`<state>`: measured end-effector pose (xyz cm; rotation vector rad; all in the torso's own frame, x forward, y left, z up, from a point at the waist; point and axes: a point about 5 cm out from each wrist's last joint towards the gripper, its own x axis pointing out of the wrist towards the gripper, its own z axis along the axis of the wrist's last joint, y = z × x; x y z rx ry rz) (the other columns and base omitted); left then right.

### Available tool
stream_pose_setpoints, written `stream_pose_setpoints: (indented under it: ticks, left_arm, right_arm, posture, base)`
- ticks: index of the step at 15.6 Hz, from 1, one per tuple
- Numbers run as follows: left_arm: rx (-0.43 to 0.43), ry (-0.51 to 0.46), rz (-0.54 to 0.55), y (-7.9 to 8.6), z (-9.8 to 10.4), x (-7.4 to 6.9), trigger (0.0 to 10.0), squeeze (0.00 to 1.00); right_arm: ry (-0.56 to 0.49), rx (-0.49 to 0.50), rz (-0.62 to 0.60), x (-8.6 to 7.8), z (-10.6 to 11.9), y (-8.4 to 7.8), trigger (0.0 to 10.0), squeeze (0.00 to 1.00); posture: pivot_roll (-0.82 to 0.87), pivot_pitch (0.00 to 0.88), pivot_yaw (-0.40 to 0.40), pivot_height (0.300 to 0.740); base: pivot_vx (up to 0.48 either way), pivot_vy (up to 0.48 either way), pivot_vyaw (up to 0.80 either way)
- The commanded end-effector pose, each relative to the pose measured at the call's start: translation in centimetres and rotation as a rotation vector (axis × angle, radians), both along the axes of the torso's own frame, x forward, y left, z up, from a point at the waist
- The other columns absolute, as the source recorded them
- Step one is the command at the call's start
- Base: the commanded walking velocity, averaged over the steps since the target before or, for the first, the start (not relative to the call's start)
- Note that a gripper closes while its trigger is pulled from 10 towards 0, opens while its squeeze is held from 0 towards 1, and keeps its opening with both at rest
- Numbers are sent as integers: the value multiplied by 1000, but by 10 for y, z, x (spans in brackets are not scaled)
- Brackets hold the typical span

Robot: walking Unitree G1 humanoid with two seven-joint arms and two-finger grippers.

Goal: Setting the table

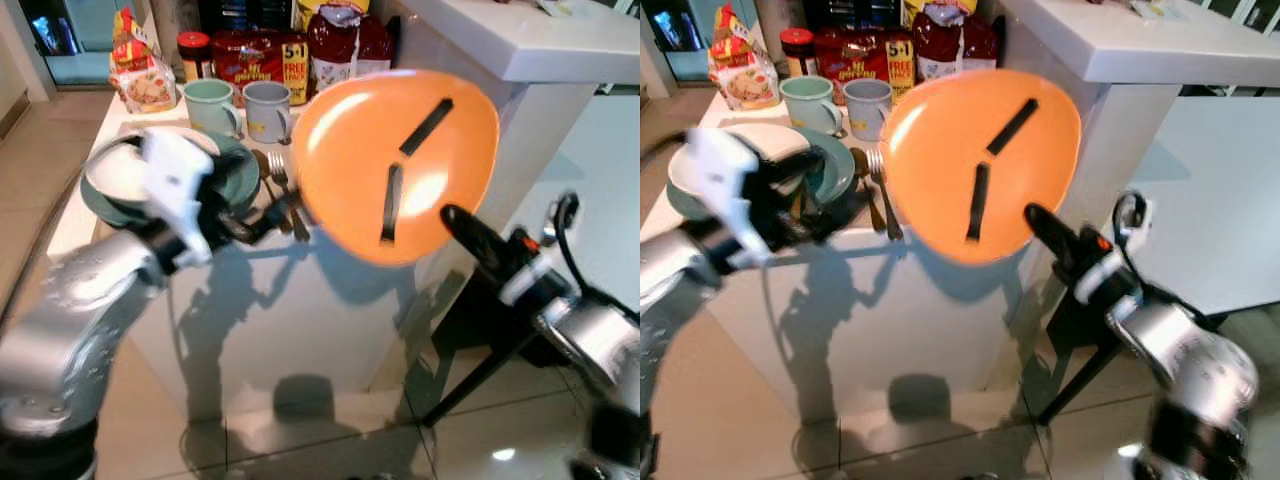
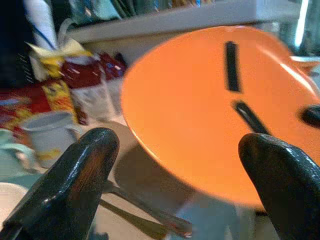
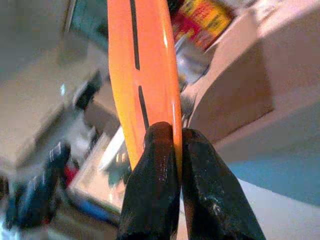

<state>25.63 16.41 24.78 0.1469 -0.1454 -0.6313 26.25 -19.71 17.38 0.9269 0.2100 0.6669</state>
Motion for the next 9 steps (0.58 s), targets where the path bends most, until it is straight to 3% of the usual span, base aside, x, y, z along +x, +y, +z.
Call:
stream_pose_setpoints:
  ticks: [1, 2, 3, 5, 6, 9]
  left_arm:
    - [-1, -26, 14, 2, 4, -3, 10000, 0]
    - [34, -24, 79, 14, -3, -12, 10000, 0]
    - [89, 18, 118, 22, -17, -21, 10000, 0]
    - [109, 79, 166, 30, -36, -30, 10000, 0]
    - [129, 122, 275, 42, -51, -27, 10000, 0]
    - [87, 102, 348, 39, -52, -24, 10000, 0]
  right_arm:
    - [-104, -28, 43, -3, 15, 5, 0, 0]
    - [-164, -170, 77, -15, 19, 3, 510, 0]
    - [-228, -320, 108, -23, 24, 0, 10000, 0]
    - [-287, -429, 130, -27, 31, -7, 10000, 0]
    - [-303, -543, 105, -23, 33, -14, 10000, 0]
    - [-368, -581, 79, -14, 36, -8, 10000, 0]
  posture:
    - [4, 10, -68, 740]
    - [5, 12, -69, 740]
    - [2, 15, -63, 740]
    - [3, 10, -69, 740]
    - [11, 2, -80, 740]
    - [7, 0, -78, 740]
  base:
    - [0, 0, 0]
    - [0, 0, 0]
    - [0, -480, 0]
    - [0, -480, 0]
    - [0, -480, 0]
    - [0, -480, 0]
